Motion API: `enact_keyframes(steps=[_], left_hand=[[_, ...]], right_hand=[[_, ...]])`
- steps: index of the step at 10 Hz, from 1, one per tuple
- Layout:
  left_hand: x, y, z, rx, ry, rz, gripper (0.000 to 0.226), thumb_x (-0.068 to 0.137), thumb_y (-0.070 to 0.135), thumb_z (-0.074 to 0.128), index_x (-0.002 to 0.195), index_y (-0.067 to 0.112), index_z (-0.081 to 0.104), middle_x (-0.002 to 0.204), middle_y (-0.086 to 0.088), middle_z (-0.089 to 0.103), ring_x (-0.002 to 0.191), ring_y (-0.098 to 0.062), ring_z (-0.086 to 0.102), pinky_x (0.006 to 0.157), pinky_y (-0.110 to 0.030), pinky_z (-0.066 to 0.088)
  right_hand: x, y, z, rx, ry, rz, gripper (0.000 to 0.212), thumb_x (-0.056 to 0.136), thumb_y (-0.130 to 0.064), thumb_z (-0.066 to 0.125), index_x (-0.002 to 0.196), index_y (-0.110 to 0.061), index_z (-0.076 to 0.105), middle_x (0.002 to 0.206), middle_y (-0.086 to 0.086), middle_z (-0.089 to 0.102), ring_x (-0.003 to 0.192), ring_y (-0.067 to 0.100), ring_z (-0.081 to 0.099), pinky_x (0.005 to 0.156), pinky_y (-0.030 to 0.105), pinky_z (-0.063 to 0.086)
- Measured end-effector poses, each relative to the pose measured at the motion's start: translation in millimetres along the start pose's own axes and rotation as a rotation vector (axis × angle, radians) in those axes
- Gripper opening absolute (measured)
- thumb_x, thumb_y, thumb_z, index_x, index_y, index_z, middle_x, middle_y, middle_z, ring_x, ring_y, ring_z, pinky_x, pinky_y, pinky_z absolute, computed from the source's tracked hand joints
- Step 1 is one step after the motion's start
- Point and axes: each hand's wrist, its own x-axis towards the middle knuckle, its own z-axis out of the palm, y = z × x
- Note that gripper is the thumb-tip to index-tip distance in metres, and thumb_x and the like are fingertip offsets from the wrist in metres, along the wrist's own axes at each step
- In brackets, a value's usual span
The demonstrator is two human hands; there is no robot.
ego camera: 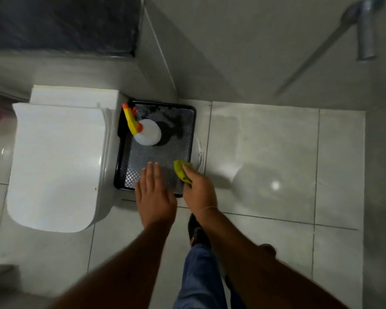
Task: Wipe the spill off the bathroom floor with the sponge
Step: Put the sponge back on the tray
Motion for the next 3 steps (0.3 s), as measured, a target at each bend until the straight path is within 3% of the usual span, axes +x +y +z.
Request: enact_keyframes(steps=[1, 2, 3], left_hand=[[6, -37, -7, -0.007, 0.04, -0.084, 0.081, 0.088, 0.03, 0.038, 0.166, 0.018, 0.018, 0.173, -0.004, 0.019, 0.161, -0.023, 0.013, 0.13, -0.047, 0.013], [13, -59, -4, -0.014, 0.06, -0.114, 0.077, 0.09, 0.033, 0.031, 0.165, 0.016, 0.02, 0.173, -0.003, 0.02, 0.161, -0.022, 0.014, 0.13, -0.047, 0.013], [10, -71, 1, -0.004, 0.023, -0.105, 0.075, 0.094, 0.036, 0.026, 0.166, 0.017, 0.016, 0.174, -0.002, 0.016, 0.161, -0.02, 0.01, 0.131, -0.044, 0.009]], right_hand=[[20, -16, 42, -0.143, 0.038, -0.046, 0.058, 0.094, -0.007, 0.062, 0.149, -0.02, 0.049, 0.149, 0.008, 0.056, 0.131, 0.031, 0.059, 0.108, 0.044, 0.052], [35, -10, 82, -0.447, -0.116, -0.113, 0.064, 0.097, -0.011, 0.058, 0.156, -0.019, 0.035, 0.166, 0.009, 0.028, 0.149, 0.034, 0.035, 0.117, 0.045, 0.042], [27, 4, 105, -0.67, -0.262, -0.099, 0.075, 0.101, -0.02, 0.056, 0.162, -0.015, 0.012, 0.172, 0.009, 0.005, 0.159, 0.03, 0.008, 0.129, 0.048, 0.017]])
